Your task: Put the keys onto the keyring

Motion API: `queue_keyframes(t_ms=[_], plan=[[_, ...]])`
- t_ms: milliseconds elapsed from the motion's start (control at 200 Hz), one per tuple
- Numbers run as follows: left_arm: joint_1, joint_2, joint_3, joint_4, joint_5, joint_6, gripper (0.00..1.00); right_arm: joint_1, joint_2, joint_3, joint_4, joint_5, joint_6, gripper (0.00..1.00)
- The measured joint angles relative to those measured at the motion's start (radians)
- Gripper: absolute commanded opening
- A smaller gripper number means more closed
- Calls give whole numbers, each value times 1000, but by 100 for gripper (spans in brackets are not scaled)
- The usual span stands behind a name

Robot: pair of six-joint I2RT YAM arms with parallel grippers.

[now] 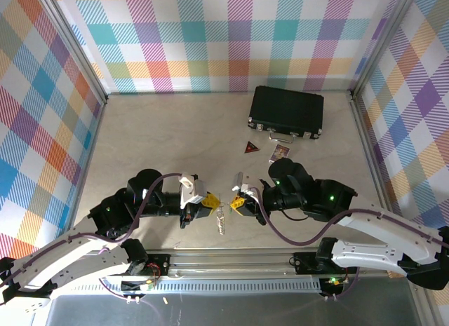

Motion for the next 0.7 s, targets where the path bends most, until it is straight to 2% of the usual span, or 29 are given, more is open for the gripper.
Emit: queue_keyframes(t_ms=[700], plan=[[0, 17, 2, 0, 0, 3, 0, 0, 9, 18, 3, -8, 9, 0]])
